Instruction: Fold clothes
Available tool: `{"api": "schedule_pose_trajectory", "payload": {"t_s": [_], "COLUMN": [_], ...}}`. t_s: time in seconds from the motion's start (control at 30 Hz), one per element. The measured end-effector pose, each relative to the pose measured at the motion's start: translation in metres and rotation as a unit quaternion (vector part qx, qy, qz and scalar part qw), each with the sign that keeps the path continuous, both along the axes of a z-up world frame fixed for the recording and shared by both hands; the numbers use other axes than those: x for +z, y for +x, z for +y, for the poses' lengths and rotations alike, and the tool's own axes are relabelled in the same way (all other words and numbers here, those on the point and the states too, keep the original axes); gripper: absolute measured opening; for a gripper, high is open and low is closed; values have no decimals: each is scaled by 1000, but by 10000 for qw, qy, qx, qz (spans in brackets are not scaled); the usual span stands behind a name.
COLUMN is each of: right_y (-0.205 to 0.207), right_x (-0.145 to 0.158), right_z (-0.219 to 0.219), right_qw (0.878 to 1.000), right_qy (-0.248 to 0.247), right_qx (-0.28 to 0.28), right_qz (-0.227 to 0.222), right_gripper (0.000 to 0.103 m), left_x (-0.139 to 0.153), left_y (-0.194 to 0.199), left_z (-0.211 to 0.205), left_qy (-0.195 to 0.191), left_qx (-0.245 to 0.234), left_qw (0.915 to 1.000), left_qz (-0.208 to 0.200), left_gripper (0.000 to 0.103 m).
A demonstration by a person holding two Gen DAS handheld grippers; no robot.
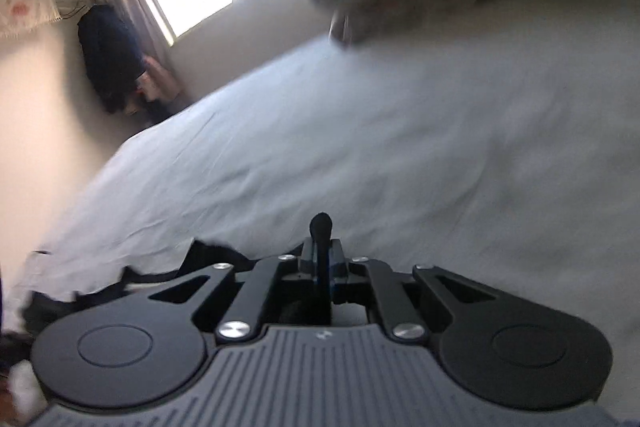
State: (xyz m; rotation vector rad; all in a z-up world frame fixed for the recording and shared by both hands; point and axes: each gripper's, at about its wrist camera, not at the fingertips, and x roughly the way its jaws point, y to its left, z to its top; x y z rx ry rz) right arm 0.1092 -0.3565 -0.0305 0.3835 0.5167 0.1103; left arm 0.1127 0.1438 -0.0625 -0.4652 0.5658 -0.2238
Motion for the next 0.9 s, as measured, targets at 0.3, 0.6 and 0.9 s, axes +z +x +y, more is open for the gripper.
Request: {"api": "schedule_pose_trajectory", "payload": {"t_s": [0.3,0.6,0.9], "right_y": [-4,-30,-61], "right_x": [4,17,-1], "right_z": [-5,21,63], "right_qw": [9995,9951,9807], "right_qy": [-239,-885,-1674], "right_qx": [-118,363,969], "right_qz": [176,242,294], "right_gripper": [27,44,37], "left_x": [8,27,6], "left_y": [0,-18,-25], "left_z": [-1,-14,-16], "left_qy": [415,661,1302], "left_qx": [181,-269,-213], "left_qw": [9989,9972,9909], "left_qz": [105,-242,256], "left_gripper": [32,32,30]}}
